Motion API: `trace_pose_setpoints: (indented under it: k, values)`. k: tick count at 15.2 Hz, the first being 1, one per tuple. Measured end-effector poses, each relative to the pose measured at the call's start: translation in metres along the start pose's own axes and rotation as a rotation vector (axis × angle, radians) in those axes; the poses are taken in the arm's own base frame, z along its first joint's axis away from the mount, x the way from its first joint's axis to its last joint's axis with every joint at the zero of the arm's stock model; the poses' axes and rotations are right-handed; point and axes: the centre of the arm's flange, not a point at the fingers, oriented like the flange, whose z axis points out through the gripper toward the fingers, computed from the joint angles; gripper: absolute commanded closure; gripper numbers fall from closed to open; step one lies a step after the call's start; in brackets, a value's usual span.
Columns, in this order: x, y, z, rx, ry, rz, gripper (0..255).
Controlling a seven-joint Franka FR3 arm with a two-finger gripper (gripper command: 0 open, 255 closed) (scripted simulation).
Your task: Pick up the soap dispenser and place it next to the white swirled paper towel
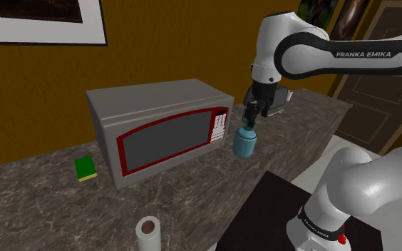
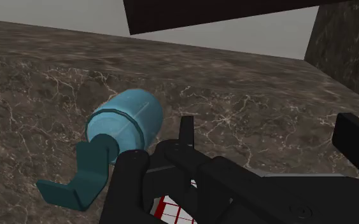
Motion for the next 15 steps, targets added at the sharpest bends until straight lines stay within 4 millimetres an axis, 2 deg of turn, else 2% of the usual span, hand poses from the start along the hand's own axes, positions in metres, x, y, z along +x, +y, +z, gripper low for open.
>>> trace_pose_setpoints:
  k: [2,4,15]
  values:
    - [0.0,0.005,0.003,0.003,0.007,0.003,0]
    - [0.003,0.024,0.014,0.014,0.032,0.015,0]
    - [0.031,0.147,0.091,0.086,0.205,0.091,0]
